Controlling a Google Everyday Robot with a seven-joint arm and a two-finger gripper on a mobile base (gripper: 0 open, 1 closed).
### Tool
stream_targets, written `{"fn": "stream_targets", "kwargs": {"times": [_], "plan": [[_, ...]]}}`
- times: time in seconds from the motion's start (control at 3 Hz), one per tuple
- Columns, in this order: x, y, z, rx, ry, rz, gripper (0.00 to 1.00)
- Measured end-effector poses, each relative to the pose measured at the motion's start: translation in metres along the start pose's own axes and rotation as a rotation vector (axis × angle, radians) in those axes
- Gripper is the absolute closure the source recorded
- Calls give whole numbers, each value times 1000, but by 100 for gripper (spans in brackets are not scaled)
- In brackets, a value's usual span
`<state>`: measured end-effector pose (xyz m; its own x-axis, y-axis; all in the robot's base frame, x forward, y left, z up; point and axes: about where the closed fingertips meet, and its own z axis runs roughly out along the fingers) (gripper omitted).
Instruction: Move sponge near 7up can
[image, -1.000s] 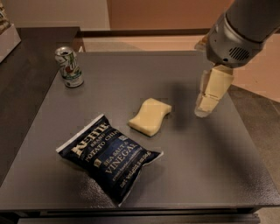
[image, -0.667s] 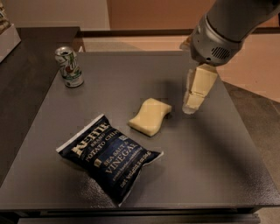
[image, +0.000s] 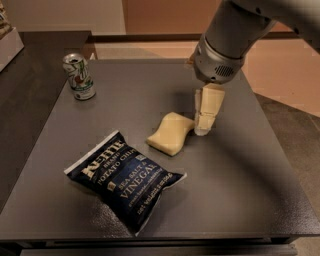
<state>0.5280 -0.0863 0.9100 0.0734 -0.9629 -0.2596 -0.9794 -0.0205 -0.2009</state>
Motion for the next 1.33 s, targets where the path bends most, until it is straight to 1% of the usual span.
{"fn": "stream_targets", "kwargs": {"times": [0.67,1.33], "plan": [[-5,9,40,-91,5,-101,0],[-8,19,67,-161,2,-165,0]]}}
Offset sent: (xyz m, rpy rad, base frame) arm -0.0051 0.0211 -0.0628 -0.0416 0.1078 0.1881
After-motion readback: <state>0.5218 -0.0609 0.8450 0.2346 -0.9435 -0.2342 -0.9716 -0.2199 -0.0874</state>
